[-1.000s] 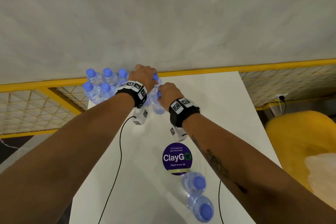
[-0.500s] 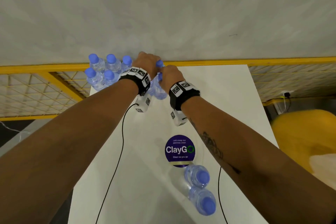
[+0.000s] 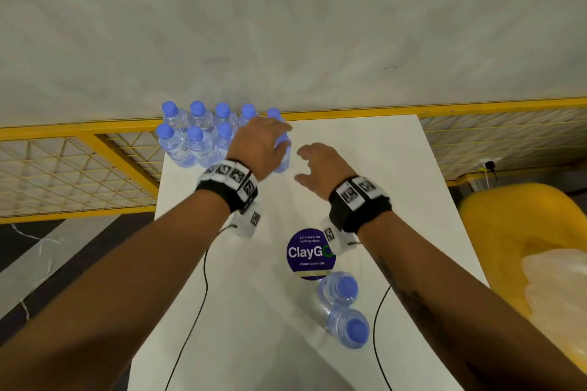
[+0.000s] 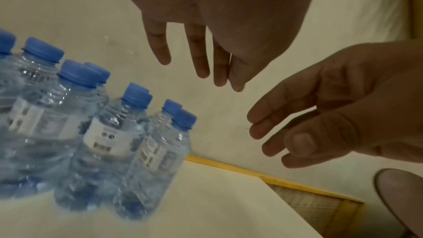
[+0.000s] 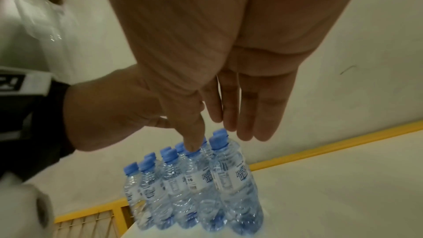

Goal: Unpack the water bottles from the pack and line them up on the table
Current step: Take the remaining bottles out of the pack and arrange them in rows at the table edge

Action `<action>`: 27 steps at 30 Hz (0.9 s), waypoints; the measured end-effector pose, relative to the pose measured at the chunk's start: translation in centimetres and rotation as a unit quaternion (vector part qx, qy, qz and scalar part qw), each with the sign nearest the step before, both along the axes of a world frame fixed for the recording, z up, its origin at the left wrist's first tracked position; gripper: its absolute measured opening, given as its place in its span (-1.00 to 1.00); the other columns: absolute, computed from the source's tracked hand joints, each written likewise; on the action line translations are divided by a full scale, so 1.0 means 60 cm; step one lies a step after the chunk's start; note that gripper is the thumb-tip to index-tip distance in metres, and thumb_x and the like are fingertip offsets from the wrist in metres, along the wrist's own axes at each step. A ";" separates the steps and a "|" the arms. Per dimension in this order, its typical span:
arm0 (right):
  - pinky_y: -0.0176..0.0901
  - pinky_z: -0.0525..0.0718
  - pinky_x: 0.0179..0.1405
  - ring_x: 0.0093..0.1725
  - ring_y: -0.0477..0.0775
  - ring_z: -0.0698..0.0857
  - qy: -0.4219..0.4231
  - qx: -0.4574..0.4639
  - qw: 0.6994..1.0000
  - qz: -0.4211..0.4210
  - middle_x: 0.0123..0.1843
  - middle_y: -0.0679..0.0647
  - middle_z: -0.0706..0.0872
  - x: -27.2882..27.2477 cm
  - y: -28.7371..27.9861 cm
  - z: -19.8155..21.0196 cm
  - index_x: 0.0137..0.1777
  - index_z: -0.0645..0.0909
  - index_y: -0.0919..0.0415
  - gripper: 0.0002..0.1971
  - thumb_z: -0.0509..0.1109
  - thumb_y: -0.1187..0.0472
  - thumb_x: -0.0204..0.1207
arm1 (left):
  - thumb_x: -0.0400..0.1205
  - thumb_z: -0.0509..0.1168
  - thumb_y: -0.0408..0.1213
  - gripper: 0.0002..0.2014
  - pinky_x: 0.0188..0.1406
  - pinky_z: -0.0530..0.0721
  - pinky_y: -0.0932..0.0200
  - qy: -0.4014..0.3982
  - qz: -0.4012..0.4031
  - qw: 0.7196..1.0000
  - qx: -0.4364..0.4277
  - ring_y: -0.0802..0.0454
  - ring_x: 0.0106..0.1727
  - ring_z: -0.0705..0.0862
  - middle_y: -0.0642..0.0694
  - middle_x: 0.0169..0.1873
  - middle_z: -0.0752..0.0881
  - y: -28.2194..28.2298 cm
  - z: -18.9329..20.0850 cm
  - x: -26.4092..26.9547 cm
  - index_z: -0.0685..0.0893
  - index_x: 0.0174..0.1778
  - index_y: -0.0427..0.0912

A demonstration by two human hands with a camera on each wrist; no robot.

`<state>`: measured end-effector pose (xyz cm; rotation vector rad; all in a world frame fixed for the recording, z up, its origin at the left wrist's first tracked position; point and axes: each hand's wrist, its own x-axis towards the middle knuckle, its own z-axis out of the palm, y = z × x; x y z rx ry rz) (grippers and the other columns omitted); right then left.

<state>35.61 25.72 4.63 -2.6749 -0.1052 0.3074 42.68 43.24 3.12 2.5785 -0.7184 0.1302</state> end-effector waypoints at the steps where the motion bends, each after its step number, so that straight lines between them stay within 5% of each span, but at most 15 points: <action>1: -0.02 0.49 0.38 0.39 0.22 0.56 0.008 -0.001 1.000 0.003 0.38 0.21 0.57 -0.031 -0.009 0.002 0.45 0.52 0.21 -0.45 0.51 0.05 0.50 | 0.66 0.30 -0.13 -0.66 0.19 0.67 -0.18 -0.005 -0.006 1.000 -0.014 -0.28 0.25 0.68 -0.13 0.24 0.79 -0.002 -0.001 -0.033 0.75 0.32 -0.07; 5: -0.01 0.47 0.46 0.45 0.15 0.54 0.052 0.012 0.999 0.009 0.46 0.16 0.56 -0.160 -0.035 0.017 0.46 0.54 0.17 -0.47 0.50 0.02 0.52 | 0.65 0.25 -0.06 -0.66 0.15 0.73 -0.15 0.040 -0.071 0.996 -0.033 -0.14 0.21 0.71 0.00 0.18 0.80 -0.027 -0.013 -0.172 0.77 0.28 -0.02; 11: 0.04 0.63 0.19 0.16 0.20 0.68 0.101 -0.015 0.995 0.006 0.14 0.15 0.67 -0.335 -0.063 0.055 0.17 0.68 0.21 -0.72 0.38 0.08 0.55 | 0.61 0.26 -0.15 -0.70 0.11 0.73 -0.04 0.146 -0.180 0.973 -0.009 -0.01 0.14 0.71 0.09 0.10 0.77 -0.073 -0.017 -0.328 0.75 0.22 0.06; 15: -0.07 0.58 0.27 0.26 0.12 0.65 0.131 -0.003 0.991 0.034 0.27 0.04 0.66 -0.428 -0.068 0.030 0.23 0.69 0.09 -0.70 0.38 0.07 0.53 | 0.64 0.35 -0.17 -0.68 0.33 0.59 0.19 0.192 -0.207 0.959 0.022 0.11 0.33 0.62 0.15 0.28 0.72 -0.081 -0.023 -0.391 0.73 0.32 0.09; 18: -0.03 0.66 0.17 0.17 0.17 0.71 0.130 -0.024 0.989 0.068 0.19 0.05 0.69 -0.453 -0.063 -0.007 0.16 0.68 0.06 -0.74 0.34 0.03 0.53 | 0.66 0.37 -0.18 -0.64 0.39 0.61 -0.03 0.200 -0.195 0.958 0.058 0.05 0.44 0.56 0.10 0.40 0.64 -0.090 -0.017 -0.411 0.69 0.41 0.02; 21: 0.05 0.67 0.15 0.13 0.27 0.71 0.120 -0.064 0.986 0.098 0.20 0.13 0.68 -0.450 -0.060 -0.027 0.27 0.63 0.14 -0.69 0.30 0.07 0.58 | 0.72 0.32 -0.21 -0.51 0.54 0.47 0.05 0.225 -0.158 0.955 0.113 0.00 0.58 0.45 0.02 0.56 0.53 -0.101 -0.016 -0.413 0.53 0.61 -0.04; 27: 0.04 0.67 0.18 0.18 0.25 0.67 0.110 -0.077 0.984 0.119 0.26 0.14 0.66 -0.440 -0.066 -0.035 0.26 0.64 0.20 -0.69 0.33 0.12 0.56 | 0.62 0.34 -0.25 -0.70 0.10 0.73 -0.03 0.178 -0.141 0.958 0.174 -0.04 0.36 0.59 0.08 0.26 0.64 -0.114 -0.041 -0.412 0.61 0.28 0.01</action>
